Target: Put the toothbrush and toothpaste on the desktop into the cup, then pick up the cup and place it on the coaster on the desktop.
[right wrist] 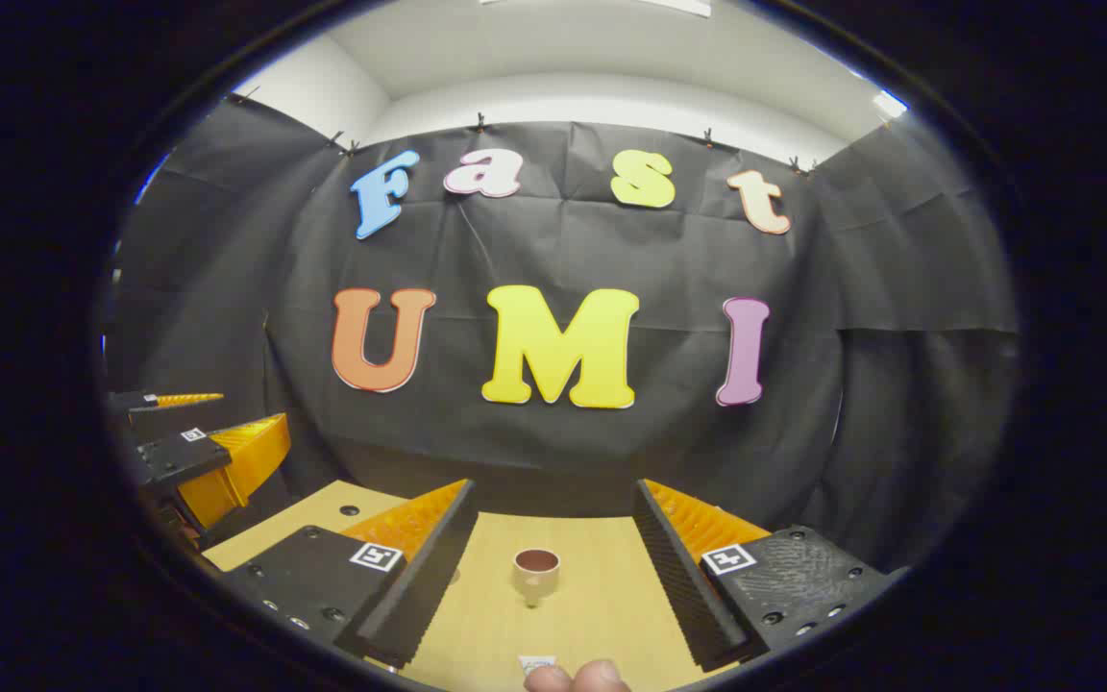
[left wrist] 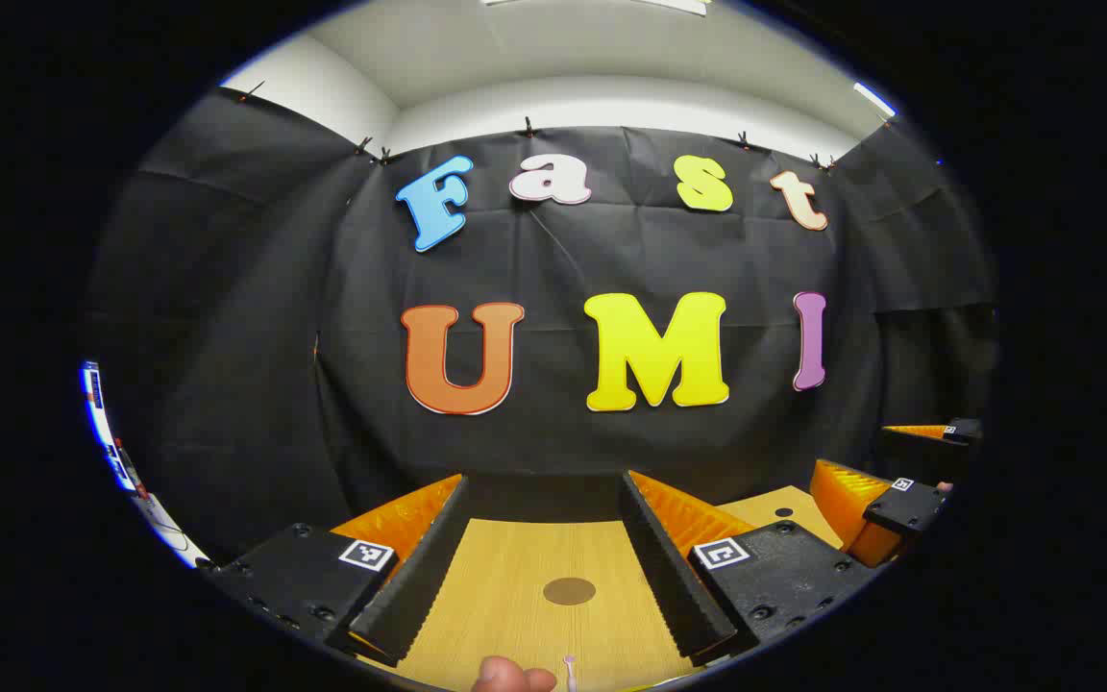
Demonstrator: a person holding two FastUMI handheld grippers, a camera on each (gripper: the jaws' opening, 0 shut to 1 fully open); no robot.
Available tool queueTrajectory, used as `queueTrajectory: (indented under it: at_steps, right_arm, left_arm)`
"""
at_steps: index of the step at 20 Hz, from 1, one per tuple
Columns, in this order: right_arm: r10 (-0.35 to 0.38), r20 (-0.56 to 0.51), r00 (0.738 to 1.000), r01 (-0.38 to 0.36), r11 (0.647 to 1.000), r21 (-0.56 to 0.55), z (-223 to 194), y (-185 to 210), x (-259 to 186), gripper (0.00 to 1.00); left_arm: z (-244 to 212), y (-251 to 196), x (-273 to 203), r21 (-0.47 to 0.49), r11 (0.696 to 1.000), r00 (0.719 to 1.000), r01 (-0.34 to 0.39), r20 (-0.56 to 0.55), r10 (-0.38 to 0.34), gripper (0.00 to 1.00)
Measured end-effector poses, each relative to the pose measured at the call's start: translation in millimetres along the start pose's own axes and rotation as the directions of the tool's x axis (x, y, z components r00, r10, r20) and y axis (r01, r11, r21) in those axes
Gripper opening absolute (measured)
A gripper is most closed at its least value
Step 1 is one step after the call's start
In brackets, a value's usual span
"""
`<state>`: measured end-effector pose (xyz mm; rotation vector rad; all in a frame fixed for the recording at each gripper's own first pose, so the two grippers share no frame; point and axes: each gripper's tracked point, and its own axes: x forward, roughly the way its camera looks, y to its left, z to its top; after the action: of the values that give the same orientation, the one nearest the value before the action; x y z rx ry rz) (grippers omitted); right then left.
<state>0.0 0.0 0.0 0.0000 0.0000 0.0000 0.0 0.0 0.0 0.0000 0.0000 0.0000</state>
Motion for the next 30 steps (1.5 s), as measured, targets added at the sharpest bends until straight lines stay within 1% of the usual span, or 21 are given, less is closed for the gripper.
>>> queueTrajectory:
  at_steps: [1, 4, 6, 7, 8, 19, 20, 21, 30]
  right_arm:
    - [-0.007, -0.008, 1.0, 0.007, 1.0, 0.004, -3, -3, 2, 0.96]
    - [-0.006, -0.021, 1.0, 0.006, 1.0, -0.009, -8, -7, 2, 0.96]
    - [-0.011, -0.024, 1.0, 0.011, 1.0, -0.001, -9, -12, 1, 0.96]
    - [-0.015, -0.024, 1.0, 0.016, 1.0, 0.004, -9, -15, 1, 0.97]
    - [-0.017, -0.025, 1.0, 0.017, 1.0, 0.01, -9, -18, 2, 0.96]
    - [-0.04, -0.022, 0.999, 0.04, 0.999, 0.005, -10, -37, 15, 0.96]
    - [-0.034, -0.028, 0.999, 0.034, 0.999, 0.002, -10, -38, 18, 0.97]
    - [-0.029, -0.034, 0.999, 0.03, 1.0, 0.002, -12, -37, 19, 0.96]
    - [-0.002, -0.069, 0.998, 0.002, 1.0, 0.002, -22, -35, 26, 0.96]
  left_arm:
    - [0, -3, 1, -0.007, 1.0, 1.0, 0.008, -0.002, -0.008, 0.98]
    - [-2, -11, 3, -0.008, 1.0, 1.0, 0.017, -0.003, -0.017, 0.97]
    - [-4, -15, 3, -0.008, 1.0, 1.0, 0.023, -0.007, -0.023, 0.97]
    - [-4, -17, 4, -0.009, 1.0, 1.0, 0.026, -0.011, -0.026, 0.97]
    - [-4, -19, 3, -0.008, 1.0, 1.0, 0.027, -0.013, -0.027, 0.97]
    - [-9, -25, 6, 0.002, 1.0, 0.999, 0.031, -0.03, -0.031, 0.97]
    - [-9, -26, 6, 0.001, 0.999, 0.999, 0.032, -0.031, -0.032, 0.97]
    - [-9, -27, 7, 0.003, 0.999, 0.999, 0.033, -0.033, -0.033, 0.97]
    - [-18, -25, 10, 0.006, 1.0, 0.998, 0.021, -0.051, -0.021, 0.97]
